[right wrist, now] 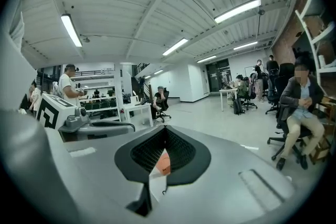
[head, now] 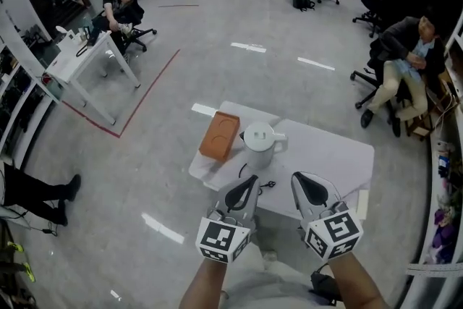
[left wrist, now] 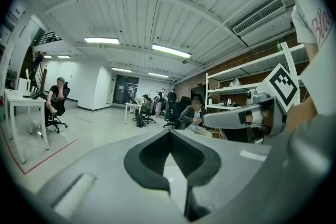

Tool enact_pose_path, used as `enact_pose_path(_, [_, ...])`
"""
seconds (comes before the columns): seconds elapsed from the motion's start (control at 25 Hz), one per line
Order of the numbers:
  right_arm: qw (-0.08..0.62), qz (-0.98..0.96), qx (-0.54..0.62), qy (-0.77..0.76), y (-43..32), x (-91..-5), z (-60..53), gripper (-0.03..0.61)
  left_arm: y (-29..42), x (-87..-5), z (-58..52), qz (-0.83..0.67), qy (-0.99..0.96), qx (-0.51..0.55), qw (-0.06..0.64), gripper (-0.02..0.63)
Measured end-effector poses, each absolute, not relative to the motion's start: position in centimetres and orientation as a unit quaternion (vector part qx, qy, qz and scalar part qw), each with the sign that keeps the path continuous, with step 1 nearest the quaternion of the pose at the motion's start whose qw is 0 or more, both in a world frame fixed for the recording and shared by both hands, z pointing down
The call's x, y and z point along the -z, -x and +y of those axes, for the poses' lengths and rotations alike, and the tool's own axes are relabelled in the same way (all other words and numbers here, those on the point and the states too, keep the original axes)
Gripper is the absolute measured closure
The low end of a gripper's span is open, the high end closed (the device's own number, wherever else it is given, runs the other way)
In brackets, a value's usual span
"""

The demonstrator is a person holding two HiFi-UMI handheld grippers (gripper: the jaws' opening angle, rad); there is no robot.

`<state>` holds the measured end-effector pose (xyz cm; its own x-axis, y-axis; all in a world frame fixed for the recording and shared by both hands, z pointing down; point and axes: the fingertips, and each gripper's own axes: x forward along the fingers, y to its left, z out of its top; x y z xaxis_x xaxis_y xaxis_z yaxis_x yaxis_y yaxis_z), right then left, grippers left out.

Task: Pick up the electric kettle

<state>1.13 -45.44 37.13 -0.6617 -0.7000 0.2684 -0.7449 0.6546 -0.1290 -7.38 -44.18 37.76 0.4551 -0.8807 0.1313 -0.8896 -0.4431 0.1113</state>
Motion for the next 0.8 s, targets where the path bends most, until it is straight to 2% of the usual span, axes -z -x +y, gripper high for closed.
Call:
enact_pose_path(0.36, [0.143, -0.889, -0.13, -0.415, 0.9, -43.3, -53.5, 0.554, 10.6, -42.6, -52.0, -0.524, -0.845, -0.053, 0.094, 0.612])
enact_pose_path(0.8, [0.169, -0.86, -0.164, -0.453, 1.7, -52.4, -59.7, 0.548, 13.0, -50.9, -59.1, -0.519, -0.84, -0.074, 0.139, 0.612])
